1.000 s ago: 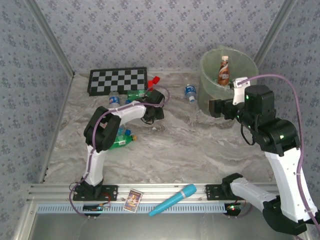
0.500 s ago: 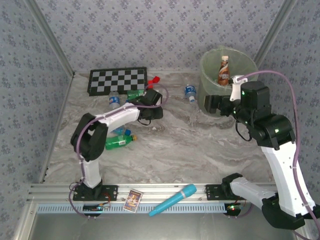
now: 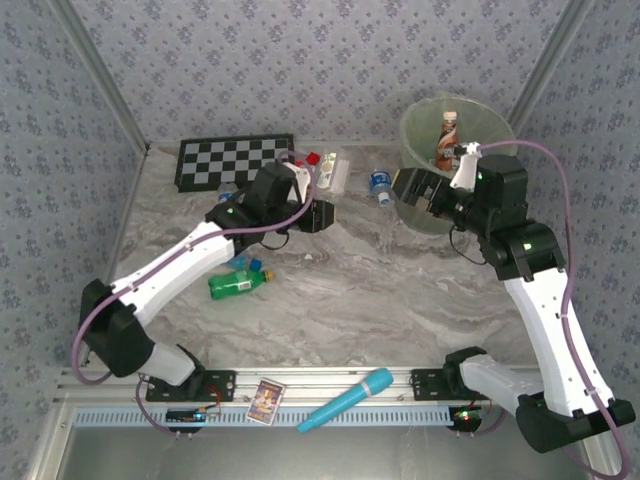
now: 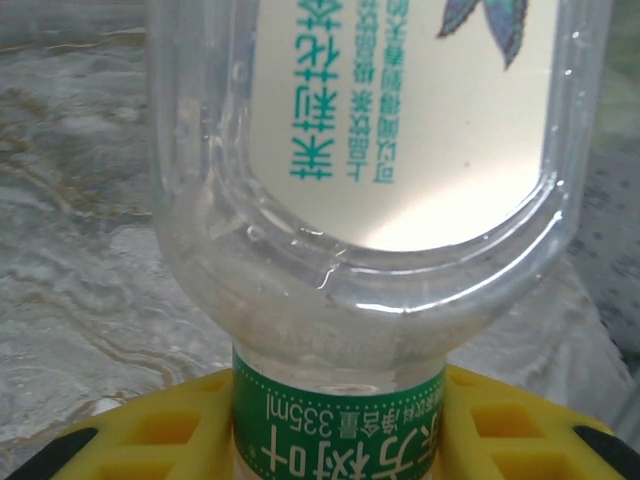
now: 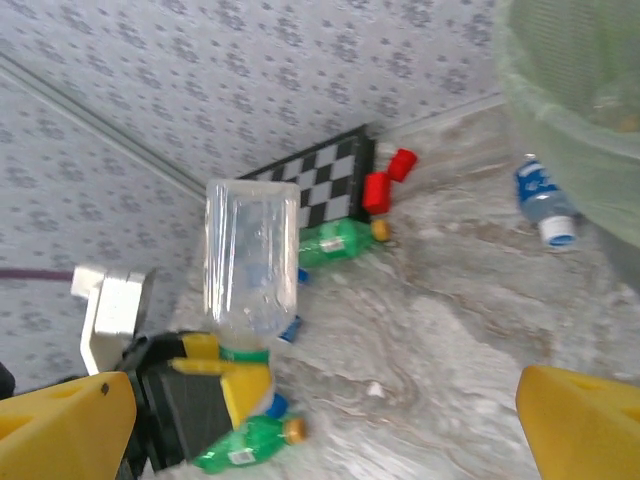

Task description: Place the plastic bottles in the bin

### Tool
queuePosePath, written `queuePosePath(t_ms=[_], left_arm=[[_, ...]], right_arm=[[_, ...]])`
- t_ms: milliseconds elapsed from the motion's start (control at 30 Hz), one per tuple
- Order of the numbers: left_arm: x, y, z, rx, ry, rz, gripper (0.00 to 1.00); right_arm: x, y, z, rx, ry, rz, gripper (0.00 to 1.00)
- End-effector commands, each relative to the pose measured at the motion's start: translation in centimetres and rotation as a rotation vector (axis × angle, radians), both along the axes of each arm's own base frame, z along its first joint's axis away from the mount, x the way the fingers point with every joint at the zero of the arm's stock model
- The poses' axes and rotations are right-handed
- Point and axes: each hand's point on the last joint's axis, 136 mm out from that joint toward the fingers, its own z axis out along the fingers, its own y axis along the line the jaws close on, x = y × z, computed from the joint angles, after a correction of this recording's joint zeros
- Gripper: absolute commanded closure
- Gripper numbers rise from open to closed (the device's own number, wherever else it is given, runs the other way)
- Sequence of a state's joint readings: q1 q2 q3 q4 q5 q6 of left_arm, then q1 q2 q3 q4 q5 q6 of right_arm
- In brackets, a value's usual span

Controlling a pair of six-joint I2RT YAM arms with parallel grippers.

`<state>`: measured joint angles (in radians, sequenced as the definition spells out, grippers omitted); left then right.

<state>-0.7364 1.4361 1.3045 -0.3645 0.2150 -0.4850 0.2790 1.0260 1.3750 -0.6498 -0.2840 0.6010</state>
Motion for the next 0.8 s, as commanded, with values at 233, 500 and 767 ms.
queuePosePath(t_ms=[233,500,767], left_arm=[[-6.3,-1.3,4.4,0.008,-0.152,-0.218,0.63],[-9.1,-2.4,6.4,0.009,-0.23,-0.271,0.63],[-9.8,-3.1,7.2,-0.001,-0.257,-0.288,0.63]], right_arm=[[0.0,4.3,0.5,0.099,0.075,0.108,0.1],[0.2,6.0,0.0,0.051,0.12,0.138,0.12],[-0.8,6.2,-1.3,0.037,0.17,0.146,0.22]])
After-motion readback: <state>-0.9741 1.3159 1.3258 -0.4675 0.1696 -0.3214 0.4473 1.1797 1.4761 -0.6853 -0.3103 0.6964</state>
